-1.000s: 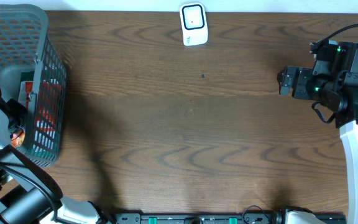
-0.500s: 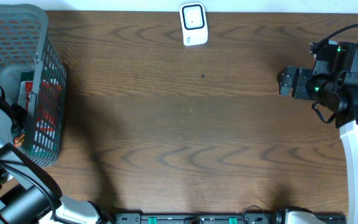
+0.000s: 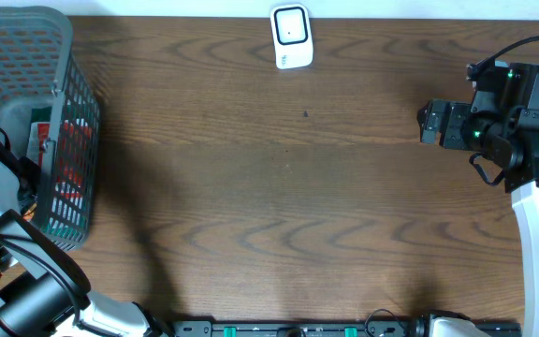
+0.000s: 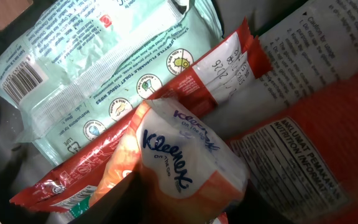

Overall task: Scan the item barcode
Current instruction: 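Grasp the orange Kleenex tissue pack in the basket with the left gripper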

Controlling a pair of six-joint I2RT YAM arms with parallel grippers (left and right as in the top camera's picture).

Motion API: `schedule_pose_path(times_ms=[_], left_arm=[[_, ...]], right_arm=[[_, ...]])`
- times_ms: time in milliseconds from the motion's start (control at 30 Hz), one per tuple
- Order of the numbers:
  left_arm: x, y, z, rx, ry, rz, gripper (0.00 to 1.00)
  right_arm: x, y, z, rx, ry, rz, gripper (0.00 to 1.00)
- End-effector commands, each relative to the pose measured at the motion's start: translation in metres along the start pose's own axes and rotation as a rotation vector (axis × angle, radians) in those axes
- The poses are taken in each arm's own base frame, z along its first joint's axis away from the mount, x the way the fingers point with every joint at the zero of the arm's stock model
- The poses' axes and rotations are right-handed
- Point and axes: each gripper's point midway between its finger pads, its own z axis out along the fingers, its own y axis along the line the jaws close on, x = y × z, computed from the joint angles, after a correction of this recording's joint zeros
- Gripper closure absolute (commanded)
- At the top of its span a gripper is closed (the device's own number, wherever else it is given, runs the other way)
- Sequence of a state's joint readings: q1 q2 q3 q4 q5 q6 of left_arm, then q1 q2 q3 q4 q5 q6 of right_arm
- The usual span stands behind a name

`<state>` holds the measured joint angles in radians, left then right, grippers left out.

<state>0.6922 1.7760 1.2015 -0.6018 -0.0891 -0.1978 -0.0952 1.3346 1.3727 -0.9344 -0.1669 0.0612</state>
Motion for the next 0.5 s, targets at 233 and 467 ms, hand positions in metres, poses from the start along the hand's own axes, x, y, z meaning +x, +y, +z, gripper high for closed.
schedule_pose_path(times_ms=[233, 467], left_arm=[[-0.015, 0.004, -0.026, 0.011, -0.082, -0.023, 0.76], [-0.031, 0.004, -0.058, 0.038, -0.180, -0.039, 0.88]], right_arm=[[-0.006, 0.000, -0.007, 0.003, -0.024, 0.012, 0.01], [-0.006, 0.000, -0.007, 0.003, -0.024, 0.012, 0.01]])
